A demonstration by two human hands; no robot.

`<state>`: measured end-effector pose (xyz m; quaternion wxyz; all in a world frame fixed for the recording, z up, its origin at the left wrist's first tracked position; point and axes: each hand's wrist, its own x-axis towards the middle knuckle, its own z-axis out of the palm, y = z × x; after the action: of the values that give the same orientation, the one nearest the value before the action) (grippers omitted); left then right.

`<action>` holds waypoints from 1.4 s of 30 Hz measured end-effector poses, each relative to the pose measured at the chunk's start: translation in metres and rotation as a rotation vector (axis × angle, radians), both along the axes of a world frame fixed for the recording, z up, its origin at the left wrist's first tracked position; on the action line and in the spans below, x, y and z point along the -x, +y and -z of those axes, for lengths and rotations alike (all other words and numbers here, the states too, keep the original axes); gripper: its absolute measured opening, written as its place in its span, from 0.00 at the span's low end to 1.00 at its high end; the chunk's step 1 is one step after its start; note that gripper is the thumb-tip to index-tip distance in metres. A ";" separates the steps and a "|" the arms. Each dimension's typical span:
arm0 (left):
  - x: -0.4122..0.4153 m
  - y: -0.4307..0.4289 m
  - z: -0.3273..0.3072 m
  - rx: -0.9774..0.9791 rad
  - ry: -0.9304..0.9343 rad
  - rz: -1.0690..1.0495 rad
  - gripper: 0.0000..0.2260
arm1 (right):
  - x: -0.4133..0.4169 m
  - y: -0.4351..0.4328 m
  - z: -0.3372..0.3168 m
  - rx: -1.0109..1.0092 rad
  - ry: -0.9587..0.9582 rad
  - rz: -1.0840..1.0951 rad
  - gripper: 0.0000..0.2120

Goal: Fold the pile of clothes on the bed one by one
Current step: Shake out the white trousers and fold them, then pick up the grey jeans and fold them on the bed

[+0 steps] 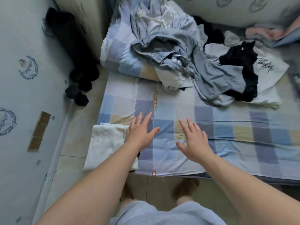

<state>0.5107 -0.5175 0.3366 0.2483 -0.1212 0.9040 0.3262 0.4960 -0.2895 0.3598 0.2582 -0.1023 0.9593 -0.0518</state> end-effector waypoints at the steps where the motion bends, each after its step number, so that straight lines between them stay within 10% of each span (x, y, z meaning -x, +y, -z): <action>1: 0.009 0.020 -0.004 0.009 0.014 0.013 0.33 | 0.008 0.023 -0.004 -0.003 0.014 0.000 0.41; 25: 0.196 0.486 -0.010 0.161 0.049 0.304 0.33 | 0.145 0.501 -0.012 0.111 -0.003 0.236 0.41; 42: 0.473 0.496 0.339 0.276 0.147 0.373 0.48 | 0.380 0.491 0.300 0.230 0.055 0.389 0.41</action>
<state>0.0374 -0.0214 -0.0021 0.2188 0.0393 0.9624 0.1561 0.1161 0.2011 0.0601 0.2038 0.0547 0.9554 -0.2067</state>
